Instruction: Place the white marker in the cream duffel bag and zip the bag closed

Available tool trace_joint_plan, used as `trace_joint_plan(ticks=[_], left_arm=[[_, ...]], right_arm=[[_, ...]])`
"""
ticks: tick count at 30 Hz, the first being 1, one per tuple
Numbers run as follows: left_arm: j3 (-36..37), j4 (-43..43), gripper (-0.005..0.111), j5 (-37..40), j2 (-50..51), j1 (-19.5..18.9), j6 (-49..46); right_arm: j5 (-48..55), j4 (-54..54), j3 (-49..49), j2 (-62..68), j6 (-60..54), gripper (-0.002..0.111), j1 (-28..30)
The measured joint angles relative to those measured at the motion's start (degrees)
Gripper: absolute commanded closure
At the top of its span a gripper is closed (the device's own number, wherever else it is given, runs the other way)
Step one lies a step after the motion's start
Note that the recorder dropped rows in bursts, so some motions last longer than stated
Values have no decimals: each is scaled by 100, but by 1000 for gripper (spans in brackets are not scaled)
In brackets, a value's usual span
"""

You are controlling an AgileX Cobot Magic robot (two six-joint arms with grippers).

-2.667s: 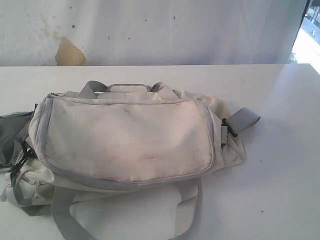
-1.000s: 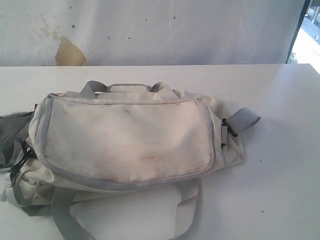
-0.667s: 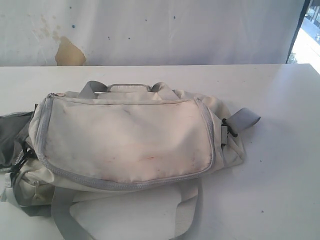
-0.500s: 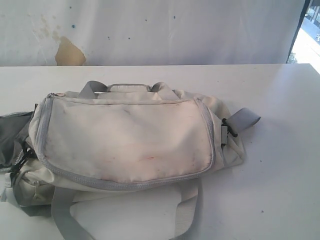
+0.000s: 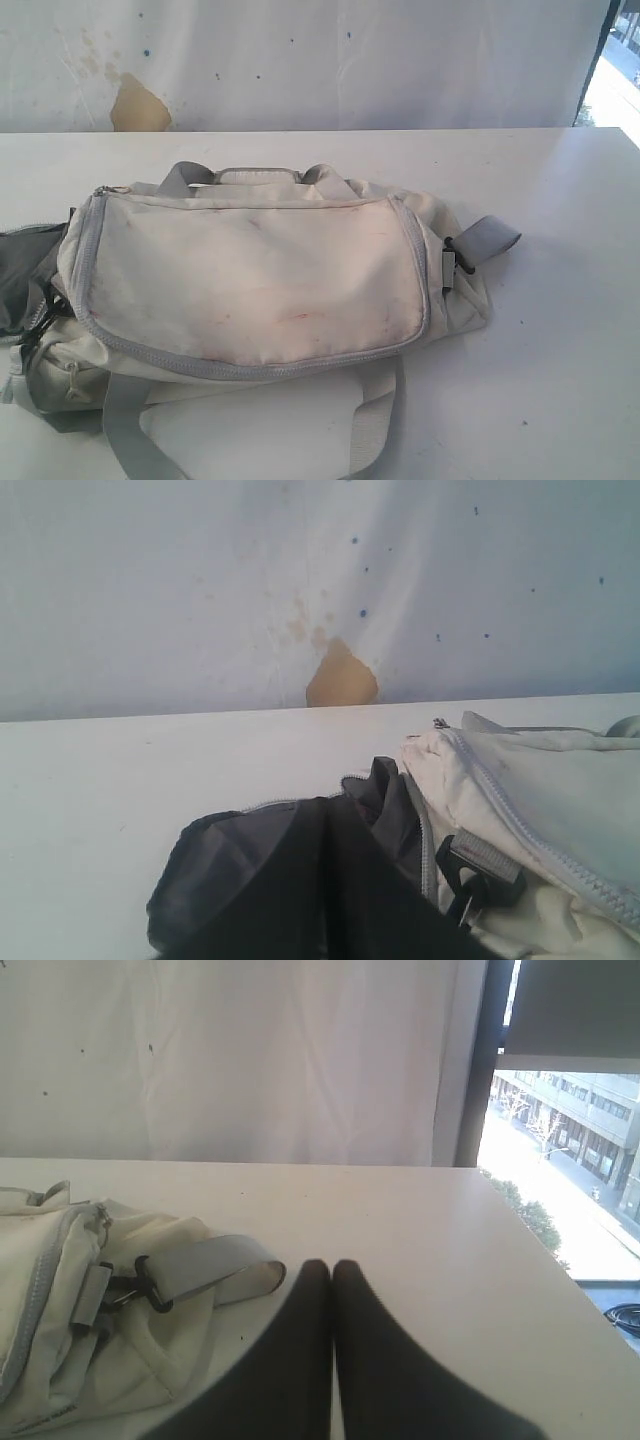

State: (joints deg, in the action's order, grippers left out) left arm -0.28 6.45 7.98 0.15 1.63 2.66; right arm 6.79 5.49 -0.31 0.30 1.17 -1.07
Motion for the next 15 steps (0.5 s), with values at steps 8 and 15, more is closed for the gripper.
trace_joint_plan(ticks=[8, 15], left_arm=[[0, -10, 107, 35, 0, 0, 0], [0, -20, 107, 61, 0, 0, 9]], right_arm=[[0, -9, 0, 0, 11, 108, 0], [0, -13, 0, 0, 11, 108, 0]])
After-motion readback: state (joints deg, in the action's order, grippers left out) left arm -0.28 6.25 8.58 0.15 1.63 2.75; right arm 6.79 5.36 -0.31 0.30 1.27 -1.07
